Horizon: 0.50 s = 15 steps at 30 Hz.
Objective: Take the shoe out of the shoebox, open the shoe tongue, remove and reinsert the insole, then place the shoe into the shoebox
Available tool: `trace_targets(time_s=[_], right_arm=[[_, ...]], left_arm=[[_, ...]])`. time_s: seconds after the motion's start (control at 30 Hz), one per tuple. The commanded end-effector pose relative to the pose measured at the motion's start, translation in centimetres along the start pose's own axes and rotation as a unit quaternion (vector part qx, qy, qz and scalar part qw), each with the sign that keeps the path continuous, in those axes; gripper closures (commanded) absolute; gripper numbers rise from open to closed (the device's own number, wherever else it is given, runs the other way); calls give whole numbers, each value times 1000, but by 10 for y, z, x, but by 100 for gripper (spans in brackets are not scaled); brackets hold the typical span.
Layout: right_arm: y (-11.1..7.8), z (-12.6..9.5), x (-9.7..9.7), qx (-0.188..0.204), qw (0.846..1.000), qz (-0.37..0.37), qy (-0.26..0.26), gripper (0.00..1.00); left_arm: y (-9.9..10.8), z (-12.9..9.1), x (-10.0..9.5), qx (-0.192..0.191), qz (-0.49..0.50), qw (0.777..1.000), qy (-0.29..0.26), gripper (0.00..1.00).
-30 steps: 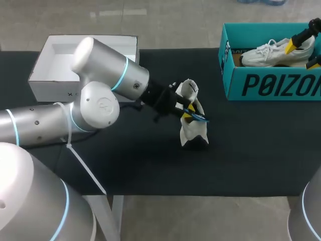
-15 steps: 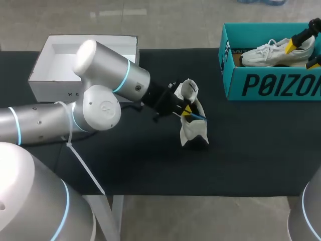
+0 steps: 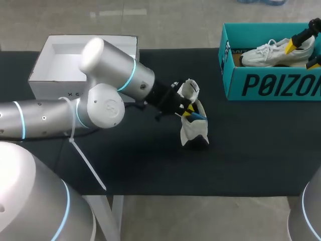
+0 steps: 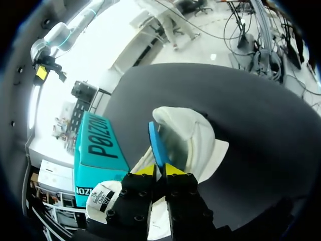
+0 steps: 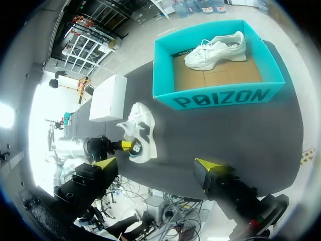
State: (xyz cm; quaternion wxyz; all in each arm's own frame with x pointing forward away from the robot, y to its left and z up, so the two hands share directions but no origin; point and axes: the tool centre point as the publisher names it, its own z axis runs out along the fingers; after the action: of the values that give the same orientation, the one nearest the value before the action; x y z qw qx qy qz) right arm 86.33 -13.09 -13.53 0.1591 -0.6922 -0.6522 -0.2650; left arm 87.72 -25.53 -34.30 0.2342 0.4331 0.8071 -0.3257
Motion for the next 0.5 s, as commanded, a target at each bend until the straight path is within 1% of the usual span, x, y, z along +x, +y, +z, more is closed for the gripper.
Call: trace_targets(time_s=[0.03,0.13,0.17,0.27,0.4,0.43,0.47,0.5], right_arm=[[1,0,0,1,1000,0,-1,0],[1,0,0,1,1000,0,-1,0],[1,0,0,1,1000,0,-1,0],[1,0,0,1,1000,0,-1,0],[1,0,0,1,1000,0,-1,0],[1,0,0,1,1000,0,-1,0],[1,0,0,1,1000,0,-1,0],[1,0,0,1,1000,0,-1,0]], left_arm=[[-6,-11,2,8,9,1000,-4,35],[-9,-9,2,9,12,1000,-4,14],[-9,-8,1,10,10,1000,-6,12],[-12,-5,0,12,11,1000,-6,16],[-14,1,-2,6,24,1000,0,21],[-15,1,-3,6,24,1000,-1,24],[-16,2,-5,7,25,1000,-4,31],[-18,2,-6,8,24,1000,-7,42]])
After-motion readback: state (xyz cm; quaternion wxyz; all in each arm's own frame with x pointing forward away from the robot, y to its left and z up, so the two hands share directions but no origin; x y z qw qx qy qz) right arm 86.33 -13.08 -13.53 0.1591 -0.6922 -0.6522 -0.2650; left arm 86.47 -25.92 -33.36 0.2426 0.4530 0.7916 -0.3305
